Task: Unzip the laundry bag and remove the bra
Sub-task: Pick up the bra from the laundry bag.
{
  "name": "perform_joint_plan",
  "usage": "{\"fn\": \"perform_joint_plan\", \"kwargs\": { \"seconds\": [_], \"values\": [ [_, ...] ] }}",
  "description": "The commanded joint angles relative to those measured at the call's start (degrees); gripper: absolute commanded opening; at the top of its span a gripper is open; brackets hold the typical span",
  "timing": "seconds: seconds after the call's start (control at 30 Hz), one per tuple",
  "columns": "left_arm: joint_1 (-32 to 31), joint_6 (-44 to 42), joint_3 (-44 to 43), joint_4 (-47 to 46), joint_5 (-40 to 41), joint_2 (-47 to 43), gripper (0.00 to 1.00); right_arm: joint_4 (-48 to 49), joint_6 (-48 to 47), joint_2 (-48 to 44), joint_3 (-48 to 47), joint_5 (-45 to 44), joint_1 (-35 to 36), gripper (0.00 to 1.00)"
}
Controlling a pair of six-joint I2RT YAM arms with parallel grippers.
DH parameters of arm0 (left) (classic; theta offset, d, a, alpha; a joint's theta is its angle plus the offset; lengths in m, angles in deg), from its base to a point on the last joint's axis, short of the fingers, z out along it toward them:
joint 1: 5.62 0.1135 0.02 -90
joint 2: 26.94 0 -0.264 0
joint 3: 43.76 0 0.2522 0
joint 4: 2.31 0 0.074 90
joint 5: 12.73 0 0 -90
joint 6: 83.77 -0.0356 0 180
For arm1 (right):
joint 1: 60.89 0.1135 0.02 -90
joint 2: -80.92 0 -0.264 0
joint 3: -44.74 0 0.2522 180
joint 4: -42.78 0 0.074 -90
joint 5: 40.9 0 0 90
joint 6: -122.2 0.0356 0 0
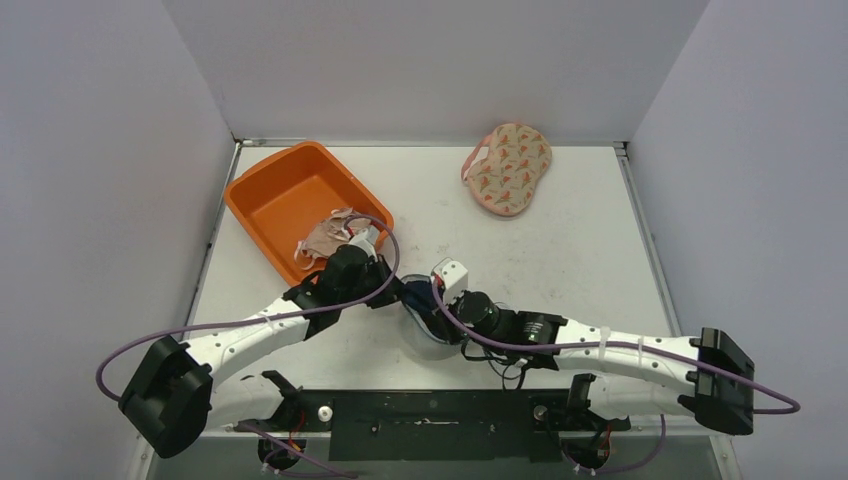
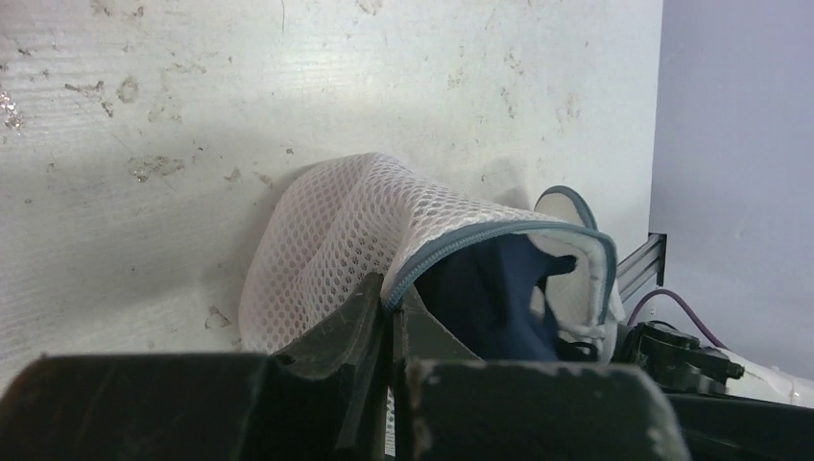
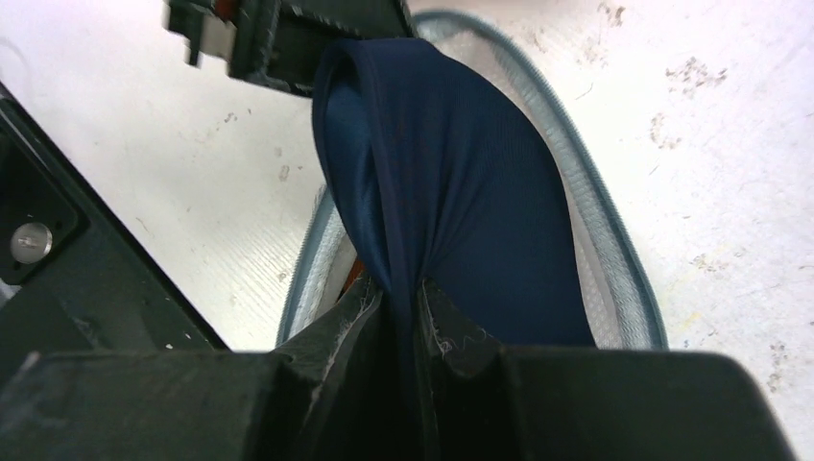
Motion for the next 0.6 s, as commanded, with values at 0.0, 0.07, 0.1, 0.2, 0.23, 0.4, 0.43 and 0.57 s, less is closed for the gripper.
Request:
{"fn": "perform_joint_plan", "kwargs": {
  "seconds": [0.0,0.07,0.1,0.2,0.23,0.4,0.43,0.57],
  "values": [
    [0.6,-0.6,0.1,-2.3,0.1,0.7,0.00,5.5,-0.9,-7.8,0.5,-2.6,0.6,0.05],
    [0.6,-0.3,1.8,-3.1,0.1,0.3,0.00,5.6,-0.5,-10.9,1.2,-4.8,0.5,0.05],
    [0.7,-0.2,2.4,-3.3,0.2,0.0,0.00,5.6,-0.4,-12.2,1.2,-5.8,0.5,0.05],
    [0.8,0.0,3.9,-3.5,0.1,-1.1,0.00,5.5,0.0,-15.0,0.8,-8.3,0.4,0.05],
    [0.7,0.1,4.2,-3.6,0.1,-1.5,0.00,5.3,0.1,-15.8,0.6,-9.2,0.4,0.05],
    [0.7,0.2,5.0,-3.1,0.1,-3.8,0.00,5.6,1.2,-19.9,0.1,-12.9,0.0,0.05],
    [0.7,0.2,5.1,-3.1,0.0,-4.3,0.00,5.6,1.6,-20.5,0.1,-13.0,-0.1,0.05],
    [0.7,0.6,4.4,-1.9,0.1,-6.5,0.00,7.9,3.7,-22.7,0.0,-13.4,-0.5,0.05]
  ]
}}
